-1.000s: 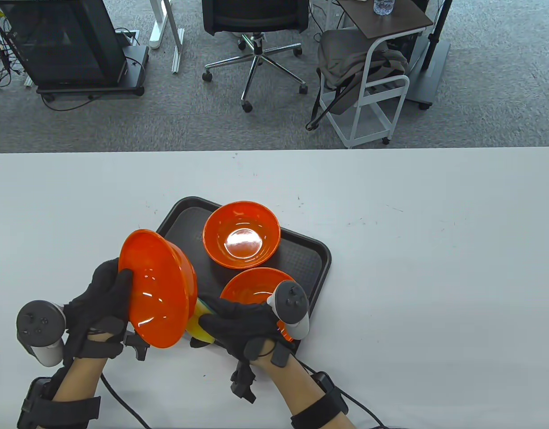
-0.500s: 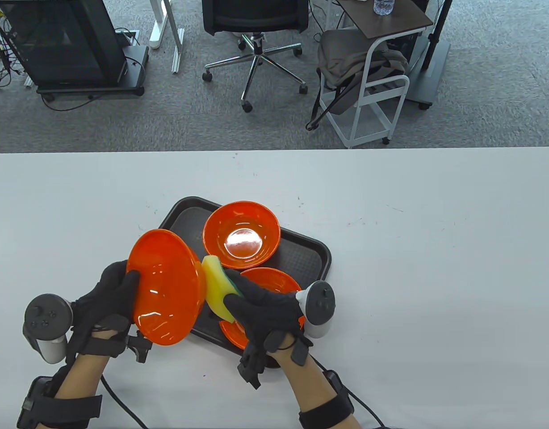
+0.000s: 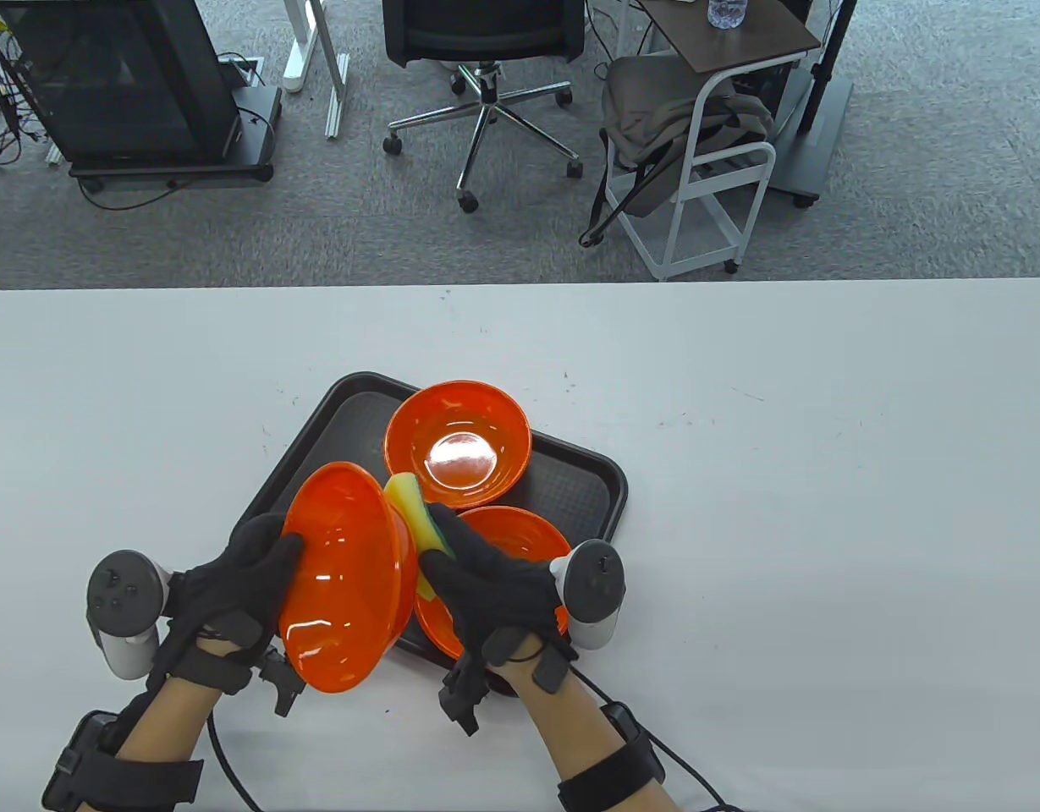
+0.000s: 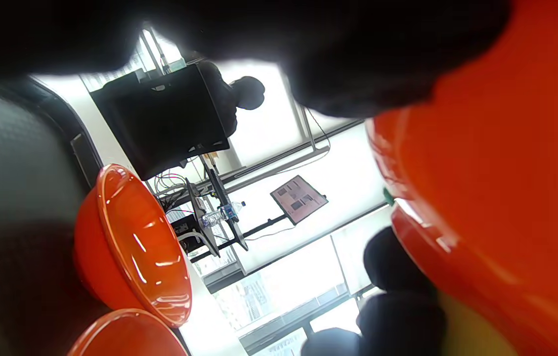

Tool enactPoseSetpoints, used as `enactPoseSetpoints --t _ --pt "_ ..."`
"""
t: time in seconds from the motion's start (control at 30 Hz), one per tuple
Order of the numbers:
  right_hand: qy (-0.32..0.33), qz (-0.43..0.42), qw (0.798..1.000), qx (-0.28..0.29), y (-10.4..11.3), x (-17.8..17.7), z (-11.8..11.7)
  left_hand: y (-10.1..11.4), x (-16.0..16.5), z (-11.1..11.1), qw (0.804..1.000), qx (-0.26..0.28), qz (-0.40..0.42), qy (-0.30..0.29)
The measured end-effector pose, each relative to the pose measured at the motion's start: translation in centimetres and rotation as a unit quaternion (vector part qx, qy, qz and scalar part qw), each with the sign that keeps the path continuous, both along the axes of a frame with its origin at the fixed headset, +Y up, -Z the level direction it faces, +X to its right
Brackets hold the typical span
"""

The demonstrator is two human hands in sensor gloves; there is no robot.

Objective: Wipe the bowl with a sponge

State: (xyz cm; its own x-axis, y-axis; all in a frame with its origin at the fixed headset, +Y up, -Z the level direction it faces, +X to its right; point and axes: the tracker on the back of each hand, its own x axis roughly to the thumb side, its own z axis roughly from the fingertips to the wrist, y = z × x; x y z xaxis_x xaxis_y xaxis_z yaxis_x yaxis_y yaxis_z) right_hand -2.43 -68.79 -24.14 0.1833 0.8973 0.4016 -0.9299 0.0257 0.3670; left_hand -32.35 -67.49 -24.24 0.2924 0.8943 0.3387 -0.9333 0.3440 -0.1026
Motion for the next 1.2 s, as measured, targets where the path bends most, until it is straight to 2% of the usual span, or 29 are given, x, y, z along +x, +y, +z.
enactPoseSetpoints --t 0.2,0.47,0.57,0.73,0.9,1.07,1.2 --pt "0.033 0.043 0.999 0.000 -0.4 -1.1 0.1 0.5 -0.2 0.2 1.000 0.020 0.008 0.017" --pt "0.077 0.112 0.990 0.033 0.0 -2.8 0.9 0.7 -2.4 0.1 0.995 -0.005 0.038 0.094" --pt "0.082 0.091 0.992 0.034 0.4 -2.7 0.8 0.6 -3.0 0.0 0.994 -0.013 0.043 0.102" --pt "0.087 0.036 0.995 0.030 1.0 -1.8 0.7 0.6 -3.2 -0.1 0.993 -0.016 0.047 0.104" --pt "0.059 -0.017 0.998 0.021 1.3 -0.8 0.5 0.4 -2.8 -0.2 0.995 -0.027 0.037 0.091" --pt "0.025 -0.017 0.999 0.021 0.9 -0.6 0.4 0.1 -1.6 -0.1 0.998 -0.026 0.017 0.056" --pt "0.029 0.001 0.999 0.019 0.5 -0.9 0.4 0.2 -0.8 0.0 0.999 -0.016 0.015 0.032"
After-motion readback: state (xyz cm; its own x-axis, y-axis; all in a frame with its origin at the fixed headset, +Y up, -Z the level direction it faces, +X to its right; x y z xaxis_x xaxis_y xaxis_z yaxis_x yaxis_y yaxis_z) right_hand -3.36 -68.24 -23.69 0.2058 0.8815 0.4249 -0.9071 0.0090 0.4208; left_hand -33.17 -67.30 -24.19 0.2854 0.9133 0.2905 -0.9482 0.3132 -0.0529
